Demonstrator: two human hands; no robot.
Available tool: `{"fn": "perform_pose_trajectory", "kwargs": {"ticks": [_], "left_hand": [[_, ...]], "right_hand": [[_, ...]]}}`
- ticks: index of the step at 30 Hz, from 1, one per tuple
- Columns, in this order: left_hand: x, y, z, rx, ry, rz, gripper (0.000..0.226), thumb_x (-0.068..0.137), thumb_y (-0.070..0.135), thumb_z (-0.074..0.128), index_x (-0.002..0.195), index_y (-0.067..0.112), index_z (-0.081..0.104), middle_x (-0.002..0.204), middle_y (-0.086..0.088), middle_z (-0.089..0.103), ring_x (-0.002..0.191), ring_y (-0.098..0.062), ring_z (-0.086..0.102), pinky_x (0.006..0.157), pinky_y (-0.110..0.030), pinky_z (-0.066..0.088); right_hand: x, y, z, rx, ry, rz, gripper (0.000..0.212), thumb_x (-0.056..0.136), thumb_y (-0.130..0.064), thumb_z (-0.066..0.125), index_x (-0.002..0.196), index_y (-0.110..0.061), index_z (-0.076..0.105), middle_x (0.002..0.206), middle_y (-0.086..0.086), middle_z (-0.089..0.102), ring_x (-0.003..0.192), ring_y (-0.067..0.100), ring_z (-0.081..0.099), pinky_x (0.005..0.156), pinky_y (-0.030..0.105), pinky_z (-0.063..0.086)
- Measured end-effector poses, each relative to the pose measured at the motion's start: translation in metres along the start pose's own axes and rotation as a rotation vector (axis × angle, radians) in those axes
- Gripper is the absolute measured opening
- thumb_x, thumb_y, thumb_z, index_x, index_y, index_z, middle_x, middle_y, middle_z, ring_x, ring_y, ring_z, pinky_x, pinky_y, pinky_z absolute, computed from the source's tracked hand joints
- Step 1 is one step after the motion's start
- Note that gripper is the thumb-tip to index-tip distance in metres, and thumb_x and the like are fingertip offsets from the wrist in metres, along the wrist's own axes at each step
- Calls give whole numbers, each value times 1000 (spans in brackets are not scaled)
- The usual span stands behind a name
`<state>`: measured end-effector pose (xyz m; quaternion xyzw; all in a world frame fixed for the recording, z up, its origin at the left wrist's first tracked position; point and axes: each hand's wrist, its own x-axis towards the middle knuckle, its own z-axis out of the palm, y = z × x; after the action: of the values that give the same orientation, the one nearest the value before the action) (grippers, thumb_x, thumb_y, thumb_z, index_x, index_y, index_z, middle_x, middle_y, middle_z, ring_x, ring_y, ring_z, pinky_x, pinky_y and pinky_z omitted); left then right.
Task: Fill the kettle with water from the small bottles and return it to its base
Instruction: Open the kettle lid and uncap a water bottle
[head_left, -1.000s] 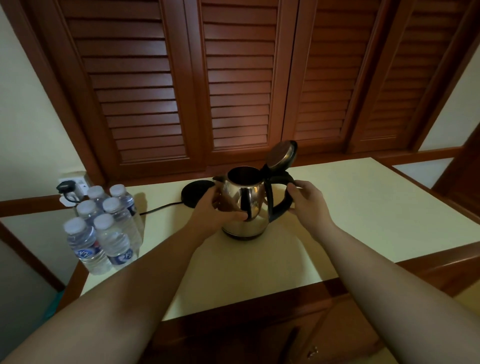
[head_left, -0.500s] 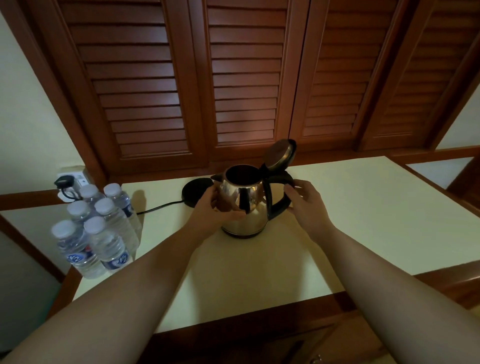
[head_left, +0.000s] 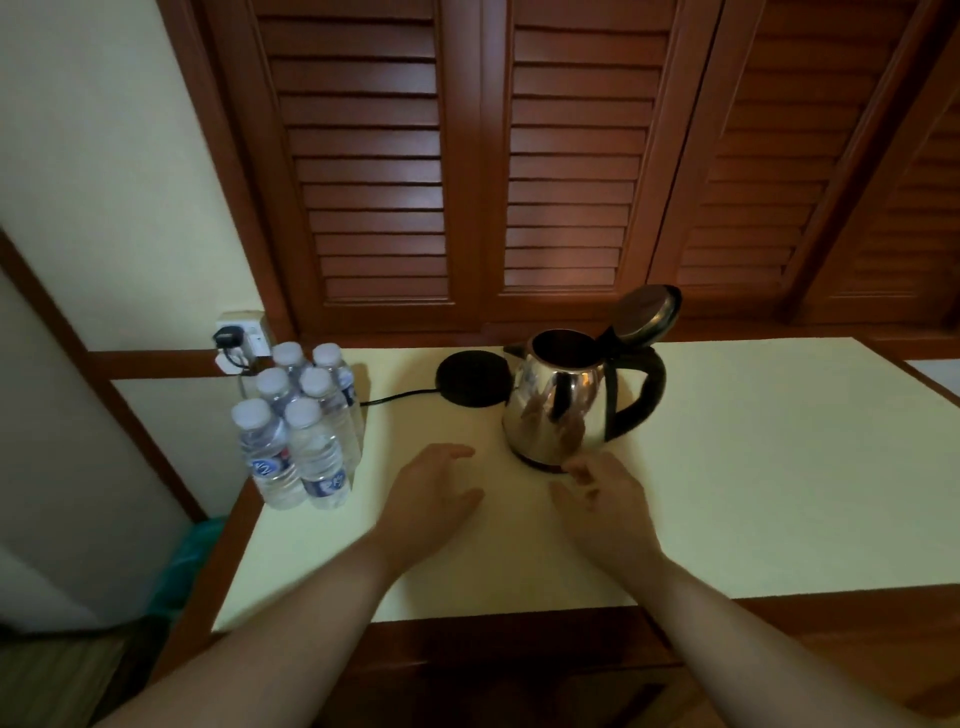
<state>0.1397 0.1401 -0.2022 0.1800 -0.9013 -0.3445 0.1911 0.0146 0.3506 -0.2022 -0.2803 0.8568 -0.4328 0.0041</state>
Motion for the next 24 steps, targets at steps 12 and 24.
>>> {"fn": "perform_pose_trajectory", "kwargs": {"ticks": [12, 24], "left_hand": [[-104, -73, -82, 261, -168, 71, 50, 96, 47, 64, 143, 31, 61, 147, 27, 44, 139, 11, 32, 115, -3, 16], [-109, -75, -85, 244, -192, 30, 54, 97, 49, 60, 147, 30, 55, 158, 17, 44, 147, 0, 33, 124, -25, 25]], "right_hand": [[18, -162, 93, 60, -244, -436, 42, 95, -46, 68, 132, -27, 62, 97, -15, 57, 79, 4, 57, 72, 29, 52], [44, -228, 105, -246, -406, -465, 29, 100, -47, 58, 101, -20, 50, 94, -5, 54, 85, 20, 52, 66, 37, 39]]}}
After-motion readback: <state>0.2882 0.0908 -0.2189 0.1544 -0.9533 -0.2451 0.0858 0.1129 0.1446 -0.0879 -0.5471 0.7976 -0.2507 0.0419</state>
